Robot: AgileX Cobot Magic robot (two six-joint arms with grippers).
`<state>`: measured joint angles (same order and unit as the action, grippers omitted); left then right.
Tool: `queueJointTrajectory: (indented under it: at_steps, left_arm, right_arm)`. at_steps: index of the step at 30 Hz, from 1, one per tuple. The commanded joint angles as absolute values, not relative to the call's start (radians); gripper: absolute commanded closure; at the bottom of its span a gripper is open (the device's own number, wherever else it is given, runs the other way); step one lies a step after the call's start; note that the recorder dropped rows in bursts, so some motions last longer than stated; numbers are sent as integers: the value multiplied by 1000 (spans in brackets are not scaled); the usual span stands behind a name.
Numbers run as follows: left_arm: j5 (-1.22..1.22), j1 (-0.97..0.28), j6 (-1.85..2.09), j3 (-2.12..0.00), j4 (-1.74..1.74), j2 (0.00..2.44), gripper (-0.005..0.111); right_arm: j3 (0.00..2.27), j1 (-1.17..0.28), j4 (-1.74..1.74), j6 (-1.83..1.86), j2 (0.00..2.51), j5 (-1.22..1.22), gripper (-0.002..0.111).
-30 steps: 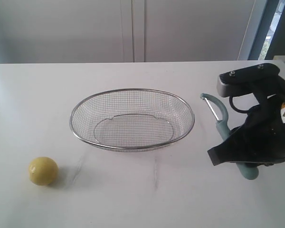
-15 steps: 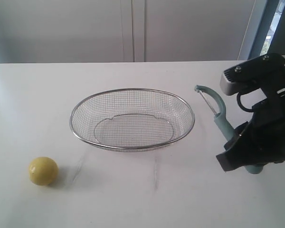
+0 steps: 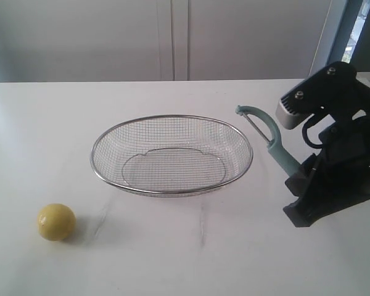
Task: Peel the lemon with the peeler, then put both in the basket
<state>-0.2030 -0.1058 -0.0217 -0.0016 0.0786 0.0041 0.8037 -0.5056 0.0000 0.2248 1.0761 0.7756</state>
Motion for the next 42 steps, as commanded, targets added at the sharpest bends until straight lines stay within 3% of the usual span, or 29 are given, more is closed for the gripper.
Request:
queueJointTrajectory:
  at_steps: [1, 20, 31, 42]
  left_arm:
    - [-202, -113, -21, 0, 81, 0, 107]
    - [-198, -113, 41, 0, 47, 0, 107]
    - [32, -113, 44, 0, 47, 0, 107]
    - [65, -113, 46, 0, 47, 0, 107]
  right_arm:
    - [801, -500, 8, 197, 1068, 761, 108]
    - [801, -500, 8, 197, 1068, 761, 108]
    - [801, -500, 8, 197, 1068, 761, 108]
    - [801, -500, 8, 197, 1068, 761, 108]
